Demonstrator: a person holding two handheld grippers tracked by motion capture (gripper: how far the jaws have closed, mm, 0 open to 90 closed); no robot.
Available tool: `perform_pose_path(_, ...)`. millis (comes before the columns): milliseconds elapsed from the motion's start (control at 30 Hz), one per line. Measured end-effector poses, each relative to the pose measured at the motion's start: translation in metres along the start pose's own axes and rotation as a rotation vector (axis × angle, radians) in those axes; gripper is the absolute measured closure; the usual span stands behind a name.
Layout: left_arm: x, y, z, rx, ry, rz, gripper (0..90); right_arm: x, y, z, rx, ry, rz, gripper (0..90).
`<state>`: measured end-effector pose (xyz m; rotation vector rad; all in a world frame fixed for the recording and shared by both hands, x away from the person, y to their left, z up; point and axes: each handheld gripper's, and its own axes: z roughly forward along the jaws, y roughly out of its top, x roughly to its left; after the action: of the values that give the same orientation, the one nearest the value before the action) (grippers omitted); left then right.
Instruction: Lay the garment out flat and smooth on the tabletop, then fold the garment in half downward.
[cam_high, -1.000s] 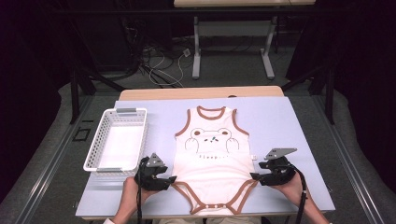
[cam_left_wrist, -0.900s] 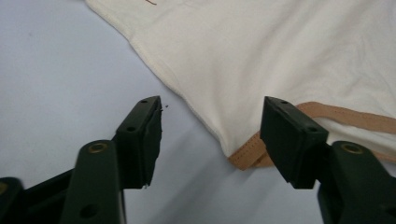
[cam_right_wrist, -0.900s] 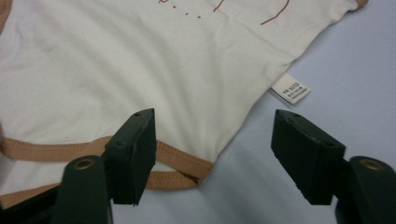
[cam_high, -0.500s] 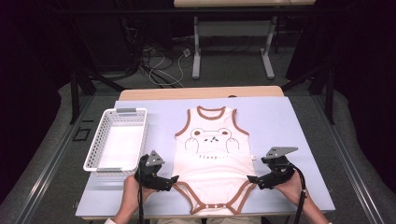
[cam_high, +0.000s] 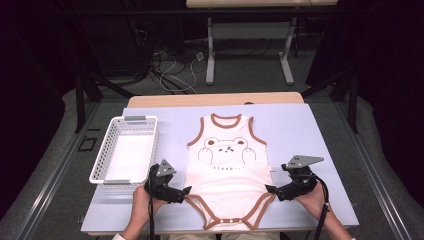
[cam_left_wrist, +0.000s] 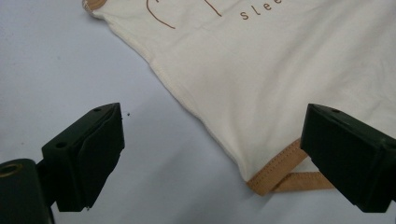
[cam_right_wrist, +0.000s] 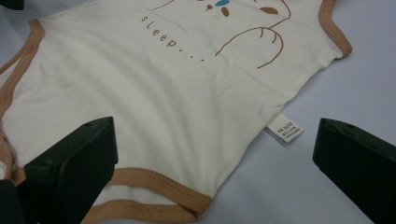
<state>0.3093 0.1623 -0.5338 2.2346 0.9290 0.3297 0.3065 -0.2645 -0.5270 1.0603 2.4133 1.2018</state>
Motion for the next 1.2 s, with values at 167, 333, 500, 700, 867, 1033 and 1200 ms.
perform_pose_path(167, 0.000, 0.001, 0.001, -0.007, 0.003, 0.006, 6.3, 0.001, 0.001, 0.001, -0.002, 0.000, -0.025, 0.0)
perform_pose_path(333, 0.002, 0.003, 0.003, -0.020, 0.007, -0.009, 4.8, 0.000, 0.003, 0.002, 0.003, 0.010, -0.019, 0.0)
perform_pose_path(500, 0.005, 0.007, 0.003, -0.033, 0.009, -0.021, 1.9, 0.000, 0.006, 0.003, -0.002, 0.011, -0.017, 0.0)
perform_pose_path(700, 0.007, 0.011, 0.006, -0.038, 0.004, -0.035, 0.5, -0.003, 0.011, 0.008, -0.003, 0.016, -0.017, 0.0)
perform_pose_path(867, 0.010, 0.017, 0.012, -0.039, -0.003, -0.044, 0.2, -0.007, 0.016, 0.011, -0.006, 0.024, 0.002, 0.0)
perform_pose_path(1033, 0.012, 0.021, 0.017, -0.031, -0.007, -0.049, 0.1, -0.011, 0.019, 0.014, -0.013, 0.014, 0.003, 0.0)
perform_pose_path(1200, 0.017, 0.025, 0.021, -0.027, -0.025, -0.065, 0.2, -0.016, 0.023, 0.017, -0.005, 0.014, -0.004, 0.0)
